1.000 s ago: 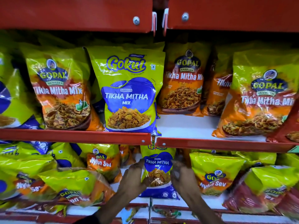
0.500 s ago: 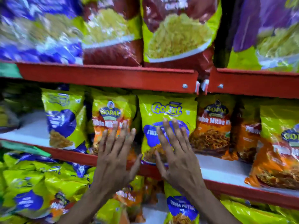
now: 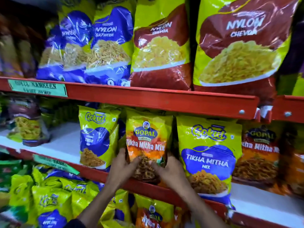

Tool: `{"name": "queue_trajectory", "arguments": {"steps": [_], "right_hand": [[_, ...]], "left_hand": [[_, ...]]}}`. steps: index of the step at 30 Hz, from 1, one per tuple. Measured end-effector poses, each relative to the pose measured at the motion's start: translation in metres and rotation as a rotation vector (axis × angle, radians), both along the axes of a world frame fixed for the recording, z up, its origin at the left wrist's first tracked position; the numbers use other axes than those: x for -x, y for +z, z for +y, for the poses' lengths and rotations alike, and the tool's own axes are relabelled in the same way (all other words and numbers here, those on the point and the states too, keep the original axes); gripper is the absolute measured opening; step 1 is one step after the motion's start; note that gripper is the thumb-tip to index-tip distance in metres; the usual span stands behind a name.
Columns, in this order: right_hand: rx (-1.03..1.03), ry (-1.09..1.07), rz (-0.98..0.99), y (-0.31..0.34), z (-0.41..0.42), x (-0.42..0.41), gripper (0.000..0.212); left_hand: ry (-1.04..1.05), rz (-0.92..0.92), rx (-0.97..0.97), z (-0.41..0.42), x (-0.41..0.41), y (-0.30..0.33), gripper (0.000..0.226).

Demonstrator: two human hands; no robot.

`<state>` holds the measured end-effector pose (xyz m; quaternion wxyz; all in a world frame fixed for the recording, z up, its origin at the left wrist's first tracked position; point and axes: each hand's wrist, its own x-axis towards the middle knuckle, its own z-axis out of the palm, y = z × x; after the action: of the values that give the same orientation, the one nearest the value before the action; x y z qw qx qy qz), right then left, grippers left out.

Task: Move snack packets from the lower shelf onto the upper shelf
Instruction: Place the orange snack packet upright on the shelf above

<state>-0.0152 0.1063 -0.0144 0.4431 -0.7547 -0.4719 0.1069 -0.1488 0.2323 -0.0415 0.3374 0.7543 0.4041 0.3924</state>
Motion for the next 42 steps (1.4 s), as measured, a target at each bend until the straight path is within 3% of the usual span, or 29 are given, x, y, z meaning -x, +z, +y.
{"name": "queue_trajectory", "arguments": {"steps": [2, 4, 8, 11, 16, 20, 26, 36, 42], "right_hand": [[0.022, 0.034, 0.083, 0.002, 0.002, -0.002, 0.014], [-0.028, 0.013, 0.134, -0.002, 0.006, -0.004, 0.021], [-0.166, -0.018, 0.169, -0.011, 0.001, 0.001, 0.043], [-0.282, 0.001, 0.138, -0.006, -0.021, 0.01, 0.052], [-0.428, 0.098, 0.251, 0.01, -0.086, 0.022, 0.051], [-0.483, 0.097, 0.31, 0.024, -0.147, 0.003, 0.046], [-0.506, 0.003, 0.3, 0.035, -0.234, -0.047, 0.061], [-0.451, -0.121, 0.394, -0.003, -0.287, -0.104, 0.075], [-0.442, -0.214, 0.367, -0.01, -0.278, -0.156, 0.056]], "left_hand": [[-0.049, -0.099, 0.163, 0.01, -0.006, -0.005, 0.037], [-0.098, -0.212, 0.209, 0.01, -0.008, -0.006, 0.021], [-0.167, -0.4, 0.164, -0.003, 0.002, -0.006, 0.041], [-0.171, -0.532, 0.084, -0.026, 0.014, -0.001, 0.031], [-0.213, -0.647, -0.051, -0.09, 0.025, 0.027, 0.026], [-0.308, -0.625, -0.052, -0.143, 0.009, 0.055, 0.033], [-0.43, -0.52, 0.018, -0.213, -0.044, 0.07, 0.029], [-0.537, -0.453, 0.191, -0.264, -0.105, 0.048, 0.021], [-0.462, -0.359, 0.205, -0.259, -0.166, 0.036, 0.02]]}}
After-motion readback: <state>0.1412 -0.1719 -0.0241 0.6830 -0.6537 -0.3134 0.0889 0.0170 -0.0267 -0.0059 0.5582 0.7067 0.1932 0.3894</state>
